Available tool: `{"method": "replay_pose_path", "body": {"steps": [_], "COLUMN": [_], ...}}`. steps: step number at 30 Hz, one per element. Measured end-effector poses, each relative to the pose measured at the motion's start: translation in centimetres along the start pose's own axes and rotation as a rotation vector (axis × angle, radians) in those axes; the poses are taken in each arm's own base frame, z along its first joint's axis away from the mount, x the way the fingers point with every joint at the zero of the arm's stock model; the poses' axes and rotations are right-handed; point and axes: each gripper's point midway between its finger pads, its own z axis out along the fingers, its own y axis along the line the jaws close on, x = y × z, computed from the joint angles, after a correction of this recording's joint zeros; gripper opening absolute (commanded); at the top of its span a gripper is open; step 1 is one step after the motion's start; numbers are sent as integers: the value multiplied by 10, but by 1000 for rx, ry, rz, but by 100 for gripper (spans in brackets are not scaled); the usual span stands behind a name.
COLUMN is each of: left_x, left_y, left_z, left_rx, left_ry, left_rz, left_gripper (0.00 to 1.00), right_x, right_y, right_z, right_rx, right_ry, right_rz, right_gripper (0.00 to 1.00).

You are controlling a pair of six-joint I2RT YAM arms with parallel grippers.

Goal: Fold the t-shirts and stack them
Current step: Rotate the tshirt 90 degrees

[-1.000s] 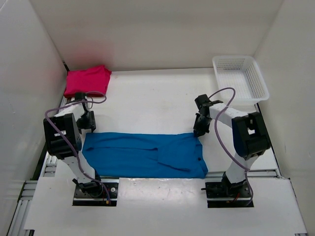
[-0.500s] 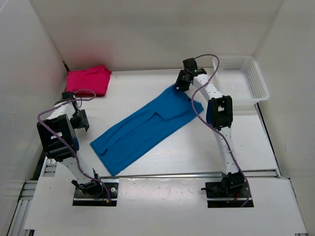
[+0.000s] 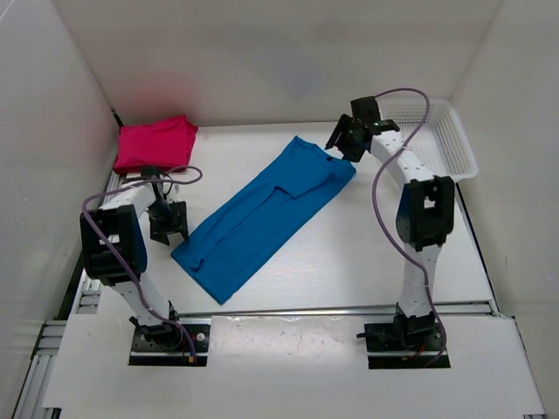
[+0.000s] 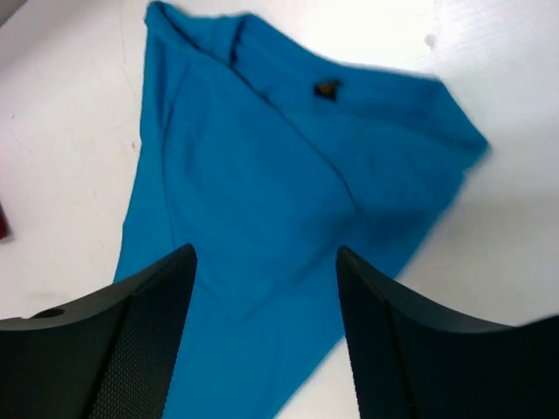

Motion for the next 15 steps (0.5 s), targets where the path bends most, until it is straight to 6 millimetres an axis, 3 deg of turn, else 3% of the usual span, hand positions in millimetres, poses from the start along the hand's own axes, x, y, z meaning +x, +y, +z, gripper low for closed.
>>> {"method": "replay_pose_path", "body": {"steps": [2,4,10,12,14,15], "left_x": [4,7,23,32,40,42], "left_y": [-5,-4,-2,-1,-2,-2], "left_z": [3,6,11,10,9,8], "left_rx": [4,-8,-50,-61,-65,-65], "left_ry": [10,13,23,28,32,32], "left_rz": [16,24,47,54,61,62], "left_gripper": [71,70,67,68,70,70], "right_x": [5,11,67,79,68,64], "right_y": [-10,-26,-98,-108,-100,-97], "right_z": [-20,-22,14,29,35,41], "right_rx": [27,73,282,315,297,289], "right_ry": [4,17,172,207,181,177], "right_rz": [26,72,196,215,238,249], "right_gripper": [64,64,64,64,64,55]}}
